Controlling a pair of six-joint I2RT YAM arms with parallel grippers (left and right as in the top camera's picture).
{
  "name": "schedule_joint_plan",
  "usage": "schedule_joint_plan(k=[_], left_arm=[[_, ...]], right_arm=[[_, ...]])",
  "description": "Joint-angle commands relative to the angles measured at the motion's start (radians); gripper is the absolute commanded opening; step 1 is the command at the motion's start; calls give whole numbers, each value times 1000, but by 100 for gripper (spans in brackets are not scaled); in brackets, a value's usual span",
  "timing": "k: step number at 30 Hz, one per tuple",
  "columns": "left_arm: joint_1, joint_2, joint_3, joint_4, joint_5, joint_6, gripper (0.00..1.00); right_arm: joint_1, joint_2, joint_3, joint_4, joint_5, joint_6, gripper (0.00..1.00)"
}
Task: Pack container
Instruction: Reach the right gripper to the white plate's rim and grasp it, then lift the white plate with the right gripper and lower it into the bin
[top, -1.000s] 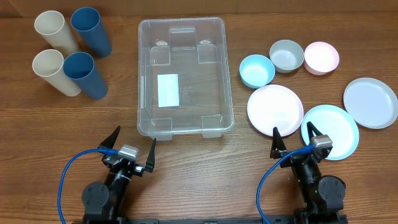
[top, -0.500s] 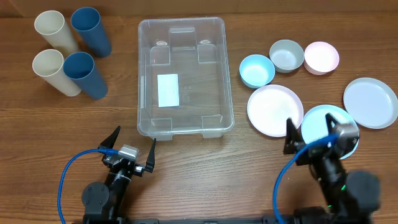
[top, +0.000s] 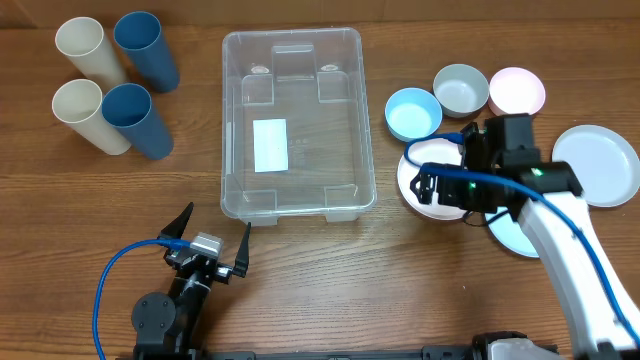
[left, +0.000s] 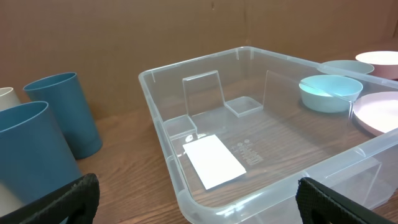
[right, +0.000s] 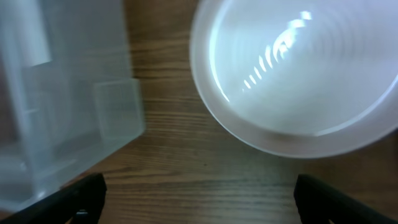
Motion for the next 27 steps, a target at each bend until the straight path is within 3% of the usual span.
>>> schedule_joint_plan(k=[1, 3, 6, 14, 22, 27], left_arm=[[7, -7, -3, 1, -2, 11, 100], [7, -7, -3, 1, -2, 11, 100], [7, -7, -3, 1, -2, 11, 100], [7, -7, -3, 1, -2, 11, 100], [7, -7, -3, 1, -2, 11, 100], [7, -7, -3, 1, -2, 11, 100]], right_arm=[[4, 92, 4, -25, 197, 461, 96], [4, 151, -23, -1, 277, 618, 95], [4, 190, -36, 27, 313, 702, 85], [4, 194, -93, 118, 375, 783, 62], [4, 195, -158, 131, 379, 786, 62], [4, 207, -187, 192, 386, 786, 49]])
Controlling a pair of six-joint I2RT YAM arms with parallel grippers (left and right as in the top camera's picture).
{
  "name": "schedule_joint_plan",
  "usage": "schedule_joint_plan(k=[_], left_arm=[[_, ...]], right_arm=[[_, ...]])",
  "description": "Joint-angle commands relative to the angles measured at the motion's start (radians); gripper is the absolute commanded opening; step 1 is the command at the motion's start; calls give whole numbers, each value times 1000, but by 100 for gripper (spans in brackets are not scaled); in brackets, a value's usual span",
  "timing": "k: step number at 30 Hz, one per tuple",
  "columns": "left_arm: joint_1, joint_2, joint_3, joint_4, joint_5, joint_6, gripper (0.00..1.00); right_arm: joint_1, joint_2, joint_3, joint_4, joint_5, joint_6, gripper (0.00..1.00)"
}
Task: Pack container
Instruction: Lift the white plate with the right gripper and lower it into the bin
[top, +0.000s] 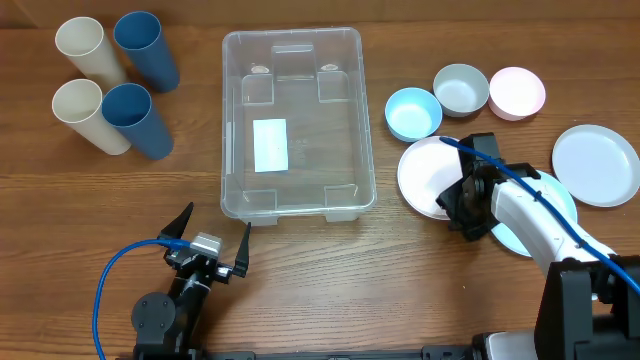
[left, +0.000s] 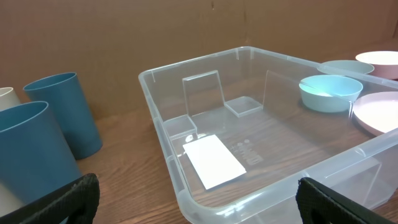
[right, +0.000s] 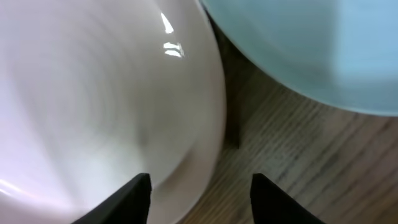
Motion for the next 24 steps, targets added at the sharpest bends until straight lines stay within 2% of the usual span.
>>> schedule_joint_plan(k=[1, 4, 5, 6, 8, 10, 17, 24], left_arm=[[7, -7, -3, 1, -2, 11, 100], [7, -7, -3, 1, -2, 11, 100], [7, -7, -3, 1, -2, 11, 100], [7, -7, -3, 1, -2, 11, 100], [7, -7, -3, 1, -2, 11, 100], [7, -7, -3, 1, -2, 11, 100], [7, -7, -3, 1, -2, 11, 100], [7, -7, -3, 1, -2, 11, 100]], right_arm=[[4, 13, -40, 50, 20, 8, 49], [4, 33, -79, 98, 20, 8, 45], [4, 46, -90, 110, 20, 8, 36], [4, 48, -93, 112, 20, 8, 33], [4, 48, -93, 117, 21, 7, 16], [4, 48, -93, 119, 21, 3, 4], [4, 46, -68, 59, 20, -27, 4], [4, -88, 142, -210, 54, -59, 4]])
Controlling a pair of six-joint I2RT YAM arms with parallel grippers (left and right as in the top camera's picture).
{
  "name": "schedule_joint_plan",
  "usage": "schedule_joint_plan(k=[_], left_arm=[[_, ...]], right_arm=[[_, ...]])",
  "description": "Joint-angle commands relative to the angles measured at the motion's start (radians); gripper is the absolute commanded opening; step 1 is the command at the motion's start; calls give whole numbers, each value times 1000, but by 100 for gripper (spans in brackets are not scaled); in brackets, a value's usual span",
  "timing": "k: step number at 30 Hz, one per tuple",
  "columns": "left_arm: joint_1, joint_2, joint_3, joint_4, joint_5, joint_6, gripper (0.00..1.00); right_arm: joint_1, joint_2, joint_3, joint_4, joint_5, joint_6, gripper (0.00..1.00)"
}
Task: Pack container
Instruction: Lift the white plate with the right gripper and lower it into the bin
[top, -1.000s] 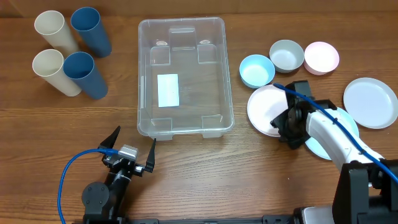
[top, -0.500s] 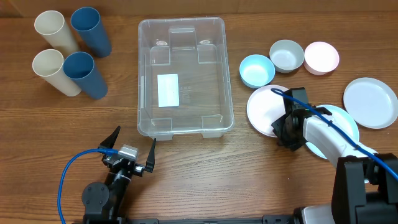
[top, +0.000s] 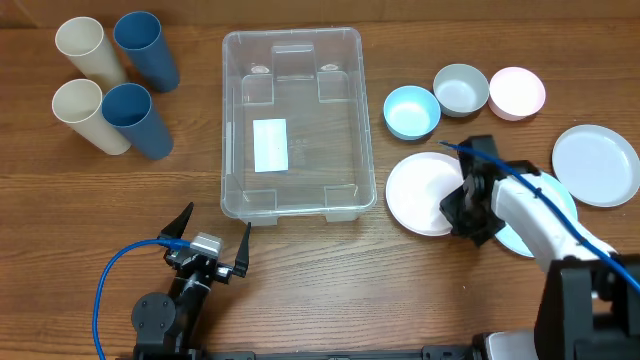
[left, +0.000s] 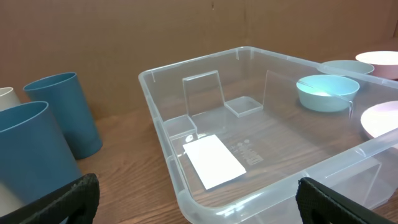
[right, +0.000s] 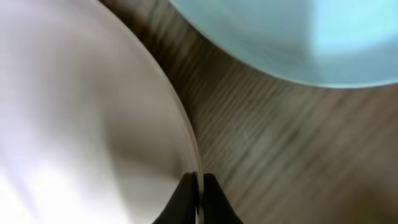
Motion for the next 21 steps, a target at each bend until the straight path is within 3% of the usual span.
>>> schedule_joint_plan(k=[1, 7, 10, 11, 16, 21], left_arm=[[7, -7, -3, 1, -2, 11, 100], [7, -7, -3, 1, -2, 11, 100], [7, -7, -3, 1, -2, 11, 100], [7, -7, -3, 1, -2, 11, 100], [7, -7, -3, 1, -2, 11, 100], [7, -7, -3, 1, -2, 11, 100]], right_arm=[[5, -123, 133, -76, 48, -68, 4], [5, -340, 298, -109, 51, -242, 4], [23, -420, 307, -4, -43, -354, 4], [57, -439, 307, 90, -161, -411, 4], [246, -385, 307, 280, -243, -453, 4], [451, -207, 307, 354, -97, -455, 4]])
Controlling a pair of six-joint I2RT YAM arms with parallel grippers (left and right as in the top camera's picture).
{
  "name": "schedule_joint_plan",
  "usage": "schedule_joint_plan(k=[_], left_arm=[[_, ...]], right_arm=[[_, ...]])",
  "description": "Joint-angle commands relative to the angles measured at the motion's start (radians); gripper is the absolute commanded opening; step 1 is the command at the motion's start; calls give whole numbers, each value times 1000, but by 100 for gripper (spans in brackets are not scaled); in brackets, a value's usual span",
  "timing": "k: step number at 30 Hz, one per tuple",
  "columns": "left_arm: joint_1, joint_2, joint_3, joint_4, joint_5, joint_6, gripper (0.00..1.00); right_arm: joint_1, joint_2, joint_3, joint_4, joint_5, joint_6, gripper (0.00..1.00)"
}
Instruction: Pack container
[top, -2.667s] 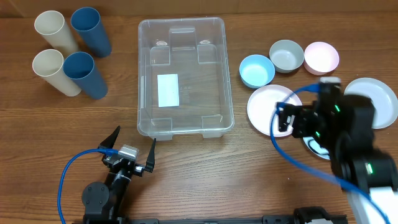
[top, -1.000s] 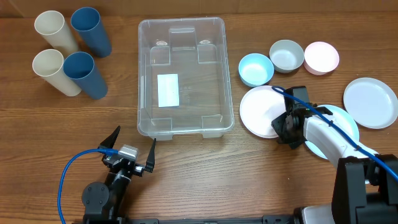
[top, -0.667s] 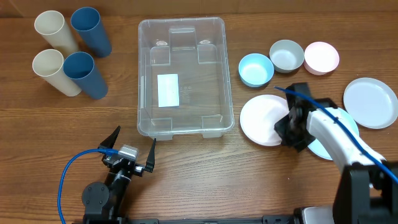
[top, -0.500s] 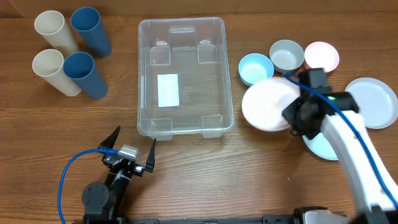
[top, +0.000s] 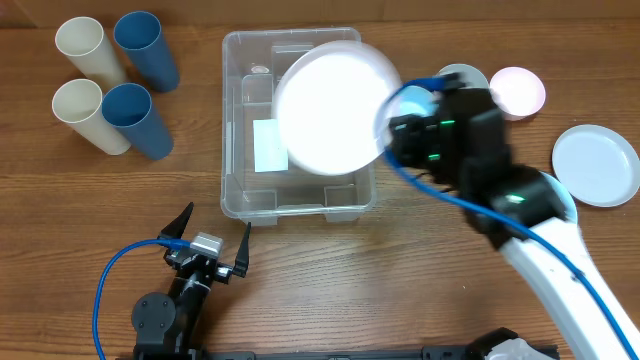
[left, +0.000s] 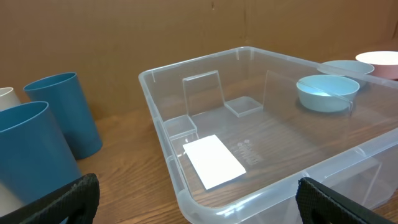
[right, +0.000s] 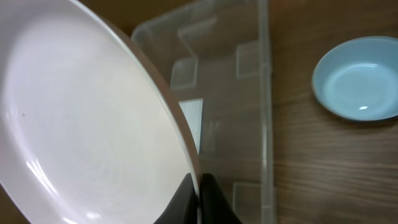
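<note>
A clear plastic container (top: 229, 120) stands in the middle of the table, with only a white label on its floor. My right gripper (top: 386, 128) is shut on the rim of a white plate (top: 330, 108) and holds it tilted in the air over the container's right half. The right wrist view shows the fingertips (right: 198, 186) pinching the plate (right: 81, 124) edge, with the container (right: 264, 93) below. My left gripper (top: 212, 250) rests open at the table's front, facing the container (left: 161, 134), with nothing between its fingers.
Two cream and two blue cups (top: 105, 85) stand at the back left. A blue bowl (right: 360, 87), a grey bowl (top: 462, 75) and a pink bowl (top: 520, 90) sit right of the container. Another white plate (top: 597, 165) lies at the far right.
The plate lay on the table right of the container with my right gripper shut on its rim. It is now lifted and held over the container. The left arm has not moved.
My right gripper hung open above the white plate. Then it was down at the plate's right rim, open. Then it was shut on that rim, the plate shifted slightly left. Now the plate is in the air over the container.
</note>
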Motion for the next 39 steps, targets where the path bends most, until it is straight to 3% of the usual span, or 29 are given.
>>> schedule_joint_plan(k=[1, 9, 16, 17, 18, 19, 21, 30, 36, 39], left_arm=[[7, -7, -3, 1, -2, 11, 100], [7, -7, -3, 1, -2, 11, 100], [7, -7, -3, 1, -2, 11, 100], [7, -7, -3, 1, -2, 11, 100], [7, -7, -3, 1, -2, 11, 100], [7, -7, -3, 1, -2, 11, 100], [7, -7, -3, 1, -2, 11, 100], [7, -7, -3, 1, -2, 11, 100], [7, -7, -3, 1, -2, 11, 100], [7, -7, -3, 1, -2, 11, 100]], right_arm=[[92, 140, 19, 25, 96, -18, 4], [144, 450, 19, 85, 101, -16, 4], [143, 500, 19, 89, 117, -16, 4], [143, 500, 19, 89, 117, -16, 7], [143, 500, 19, 89, 117, -16, 30], [143, 500, 19, 89, 117, -16, 44], [143, 500, 19, 92, 117, -16, 57], [143, 500, 108, 56, 60, -106, 58], [145, 499, 339, -168, 43, -188, 57], [136, 491, 461, -301, 79, -188, 63]])
